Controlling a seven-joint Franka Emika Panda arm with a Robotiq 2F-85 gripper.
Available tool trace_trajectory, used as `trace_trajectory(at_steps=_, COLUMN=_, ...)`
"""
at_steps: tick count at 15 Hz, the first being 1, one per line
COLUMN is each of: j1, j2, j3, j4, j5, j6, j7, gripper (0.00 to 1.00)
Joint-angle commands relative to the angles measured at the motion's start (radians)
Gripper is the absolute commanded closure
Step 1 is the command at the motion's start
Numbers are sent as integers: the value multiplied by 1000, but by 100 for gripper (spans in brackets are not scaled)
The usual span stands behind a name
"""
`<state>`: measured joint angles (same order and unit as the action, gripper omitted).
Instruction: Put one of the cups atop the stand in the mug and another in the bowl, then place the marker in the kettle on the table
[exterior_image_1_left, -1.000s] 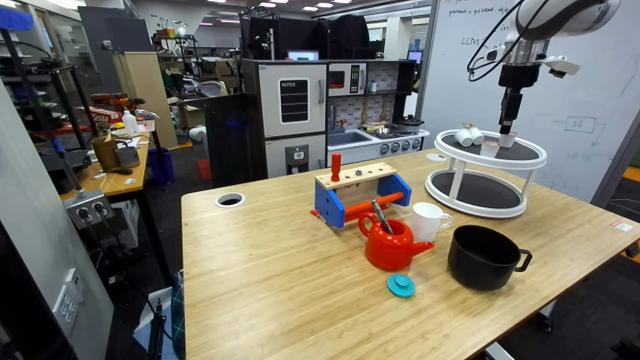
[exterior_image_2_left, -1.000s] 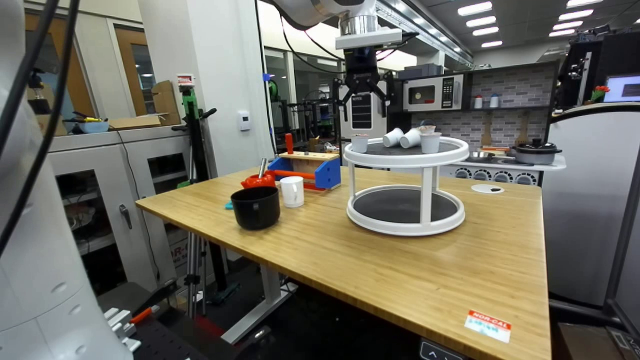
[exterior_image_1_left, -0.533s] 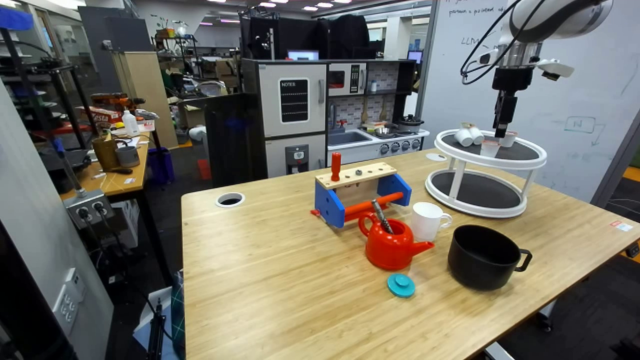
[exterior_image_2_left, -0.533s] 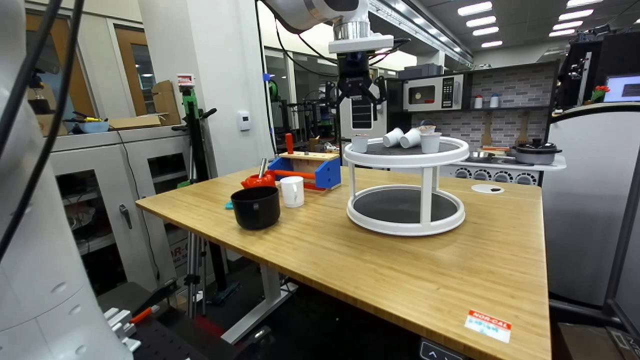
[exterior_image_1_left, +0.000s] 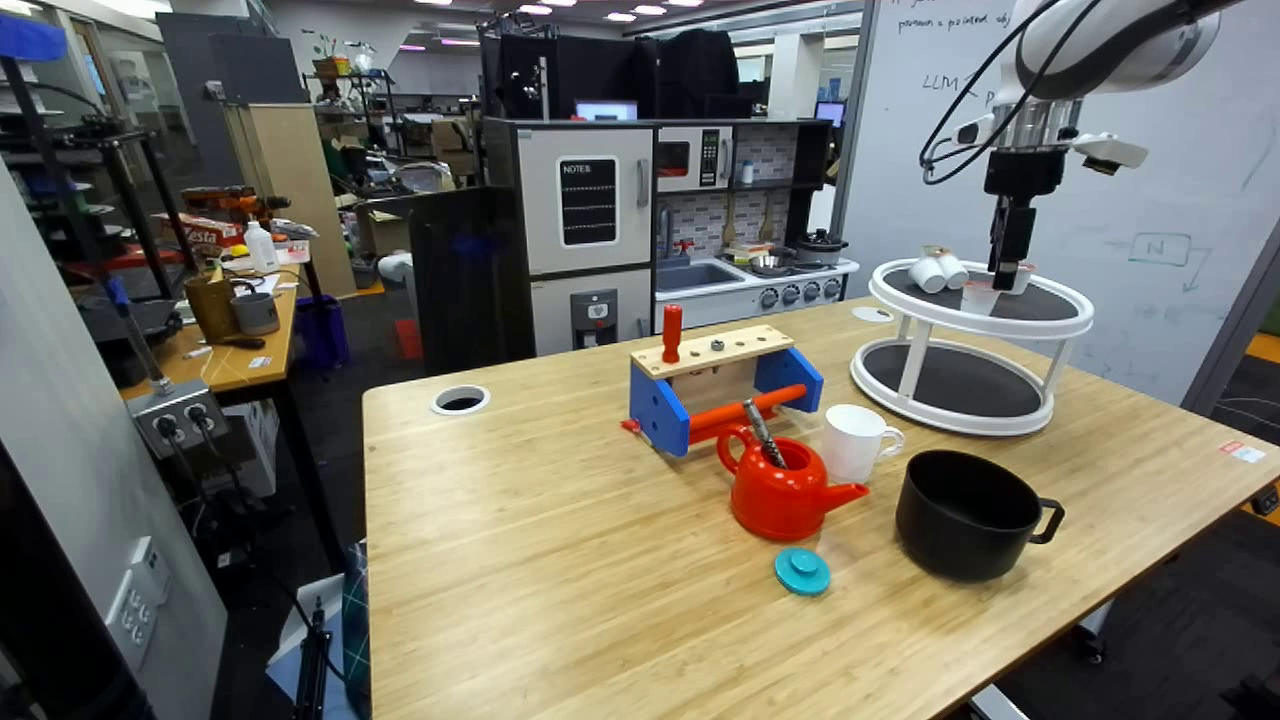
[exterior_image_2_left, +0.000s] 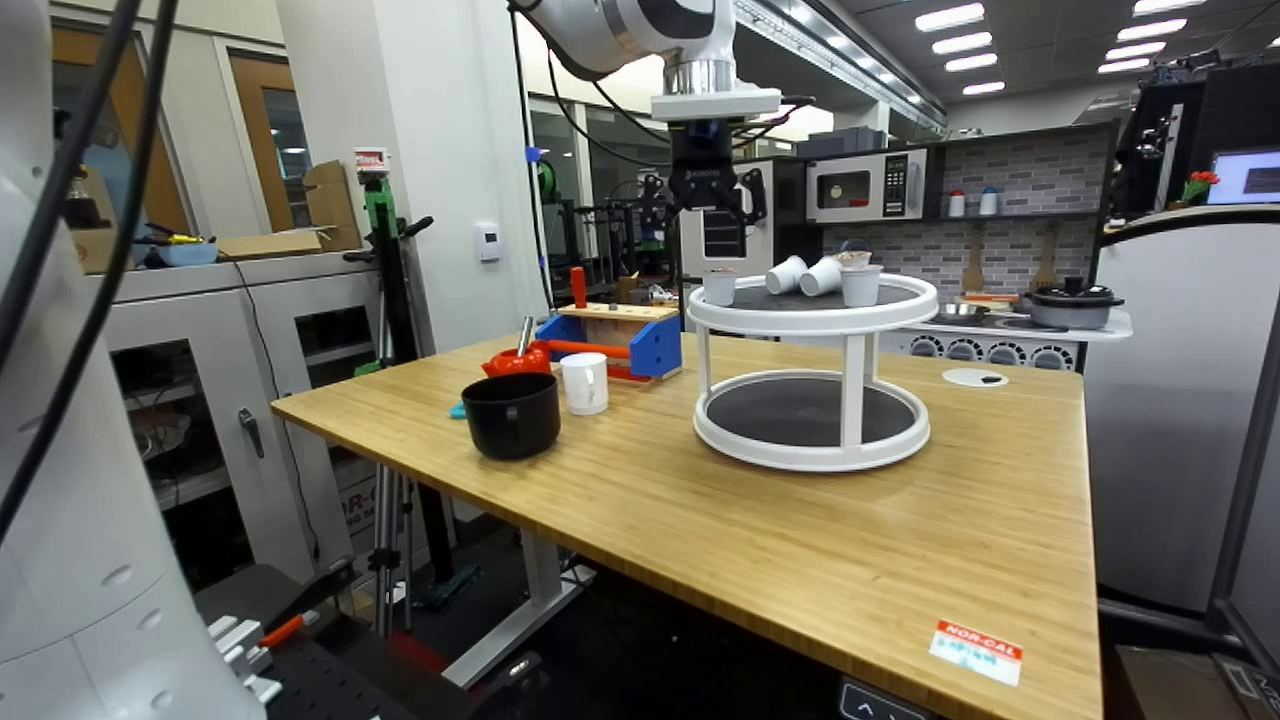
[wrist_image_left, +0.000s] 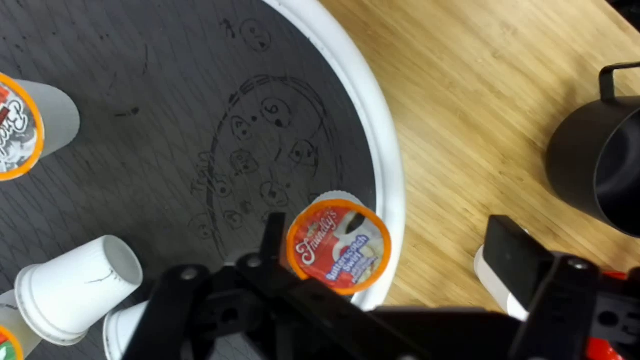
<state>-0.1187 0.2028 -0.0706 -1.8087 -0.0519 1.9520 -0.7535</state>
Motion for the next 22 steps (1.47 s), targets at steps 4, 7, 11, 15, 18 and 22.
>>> trace_trajectory(at_steps=4, j1=-20, j2=18, j3=7, j4=17, j5=21, j6=-16, j7=-25, gripper=0)
trace_trajectory(at_steps=7, j1=-18, j2=34, j3=11, j4=33, j5=20, j6=-19, j7=-26, gripper=0)
trace_trajectory(at_steps=11, j1=-18, j2=48, j3=17, j4=53, j5=18, j6=-23, j7=-24, gripper=0)
trace_trajectory(at_steps=15, j1=-22, j2=57, j3=16, j4=71, j5=18, j6=-25, j7=-23, gripper=0)
trace_trajectory(at_steps=18, j1=-26, j2=65, j3=16, j4=73, j5=18, j6=-26, j7=-24, gripper=0)
trace_trajectory(at_steps=22, j1=-29, j2=73, j3=16, j4=72, j5=20, j6=-26, j7=-26, gripper=0)
